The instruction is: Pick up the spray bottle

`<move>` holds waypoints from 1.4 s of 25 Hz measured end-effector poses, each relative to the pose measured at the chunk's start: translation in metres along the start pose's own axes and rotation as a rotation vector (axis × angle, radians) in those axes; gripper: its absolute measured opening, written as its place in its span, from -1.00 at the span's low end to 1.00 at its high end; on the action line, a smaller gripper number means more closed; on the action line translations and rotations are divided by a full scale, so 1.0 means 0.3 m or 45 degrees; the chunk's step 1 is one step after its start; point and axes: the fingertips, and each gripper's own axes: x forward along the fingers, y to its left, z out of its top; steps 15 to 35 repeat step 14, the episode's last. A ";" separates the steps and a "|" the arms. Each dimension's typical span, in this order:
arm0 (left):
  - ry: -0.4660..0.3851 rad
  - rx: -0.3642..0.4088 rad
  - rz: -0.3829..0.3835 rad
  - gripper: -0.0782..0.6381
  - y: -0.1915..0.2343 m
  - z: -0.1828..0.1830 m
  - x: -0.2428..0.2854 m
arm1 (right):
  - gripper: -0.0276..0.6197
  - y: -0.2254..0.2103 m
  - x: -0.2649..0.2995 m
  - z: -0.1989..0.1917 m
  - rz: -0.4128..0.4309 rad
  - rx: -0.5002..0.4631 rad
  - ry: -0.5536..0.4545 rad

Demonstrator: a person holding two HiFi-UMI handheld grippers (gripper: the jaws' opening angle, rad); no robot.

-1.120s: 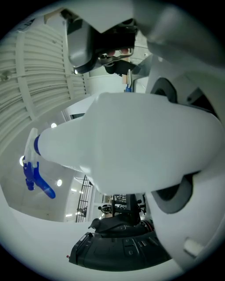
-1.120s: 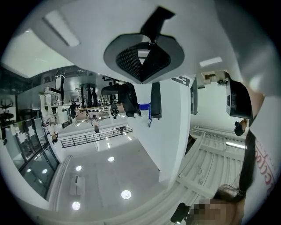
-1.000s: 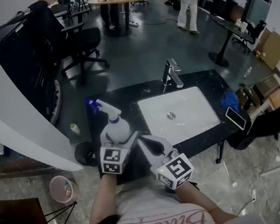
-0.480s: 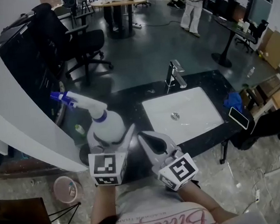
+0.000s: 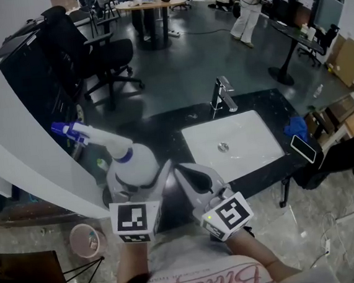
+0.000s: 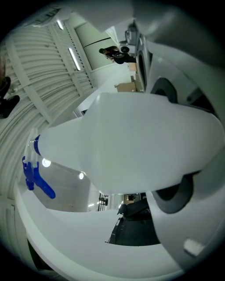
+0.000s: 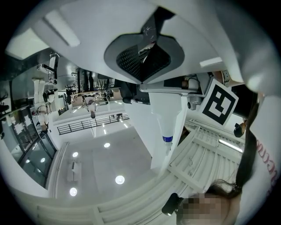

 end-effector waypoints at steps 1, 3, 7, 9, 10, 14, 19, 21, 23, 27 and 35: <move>0.001 -0.001 0.001 0.40 0.001 -0.003 0.000 | -0.91 -0.001 0.001 0.000 -0.002 -0.001 0.002; 0.003 -0.014 0.001 0.40 0.001 -0.008 0.001 | -0.91 -0.006 -0.001 -0.003 -0.009 -0.003 0.005; 0.004 -0.022 0.006 0.40 0.002 -0.013 -0.005 | -0.91 -0.011 -0.005 -0.012 -0.029 0.002 0.014; 0.007 -0.010 0.012 0.40 0.001 -0.014 -0.006 | -0.91 -0.013 -0.008 -0.019 -0.030 0.008 0.021; 0.007 -0.004 0.015 0.40 0.001 -0.015 -0.006 | -0.91 -0.013 -0.009 -0.022 -0.029 0.010 0.024; 0.004 0.005 0.016 0.40 -0.003 -0.015 0.000 | -0.91 -0.018 -0.010 -0.027 -0.028 0.009 0.029; 0.004 0.005 0.016 0.40 -0.003 -0.015 0.000 | -0.91 -0.018 -0.010 -0.027 -0.028 0.009 0.029; 0.004 0.005 0.016 0.40 -0.003 -0.015 0.000 | -0.91 -0.018 -0.010 -0.027 -0.028 0.009 0.029; 0.004 0.005 0.016 0.40 -0.003 -0.015 0.000 | -0.91 -0.018 -0.010 -0.027 -0.028 0.009 0.029; 0.004 0.005 0.016 0.40 -0.003 -0.015 0.000 | -0.91 -0.018 -0.010 -0.027 -0.028 0.009 0.029; 0.004 0.005 0.016 0.40 -0.003 -0.015 0.000 | -0.91 -0.018 -0.010 -0.027 -0.028 0.009 0.029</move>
